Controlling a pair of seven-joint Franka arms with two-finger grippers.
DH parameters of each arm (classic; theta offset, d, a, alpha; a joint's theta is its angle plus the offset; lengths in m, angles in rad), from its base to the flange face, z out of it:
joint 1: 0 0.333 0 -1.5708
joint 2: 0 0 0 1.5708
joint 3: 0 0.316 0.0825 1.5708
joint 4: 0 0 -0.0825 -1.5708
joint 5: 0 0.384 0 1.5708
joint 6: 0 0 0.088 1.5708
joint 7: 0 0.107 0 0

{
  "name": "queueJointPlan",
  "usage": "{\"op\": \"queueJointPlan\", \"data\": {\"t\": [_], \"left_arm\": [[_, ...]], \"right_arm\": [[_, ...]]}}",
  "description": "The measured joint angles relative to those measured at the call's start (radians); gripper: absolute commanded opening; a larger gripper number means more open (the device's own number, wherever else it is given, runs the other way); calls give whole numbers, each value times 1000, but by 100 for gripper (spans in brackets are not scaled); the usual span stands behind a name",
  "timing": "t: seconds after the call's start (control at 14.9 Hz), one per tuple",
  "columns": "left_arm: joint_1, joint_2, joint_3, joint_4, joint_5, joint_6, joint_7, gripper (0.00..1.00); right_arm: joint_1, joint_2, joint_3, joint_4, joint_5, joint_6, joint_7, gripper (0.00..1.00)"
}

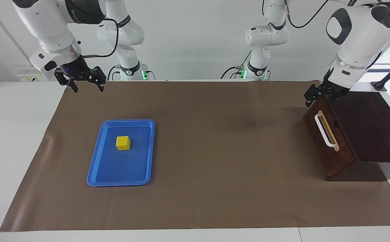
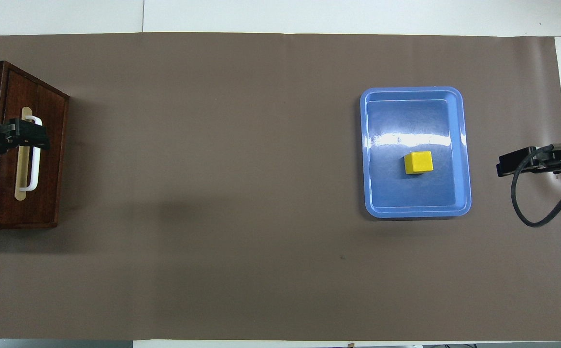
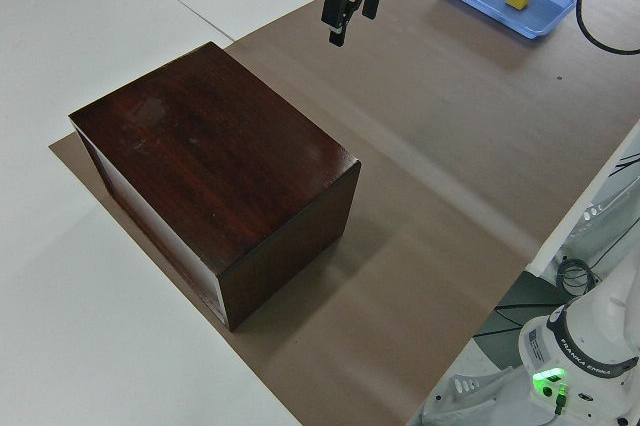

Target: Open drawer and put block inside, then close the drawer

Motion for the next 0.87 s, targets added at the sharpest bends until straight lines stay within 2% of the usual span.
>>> {"op": "queueJointPlan", "data": {"t": [0.54,0.67,0.87], "left_arm": [[-1,-12,-2,-2,0,-5,0,100],[-1,-12,-3,-6,6,3,0,100],[-2,-9,-4,-45,50,64,1,100]], "right_arm": [[-5,0,-5,0,0,-10,-16,100],[-21,1,-11,-1,2,28,-20,100],[-33,15,-16,-8,5,84,123,100]]}}
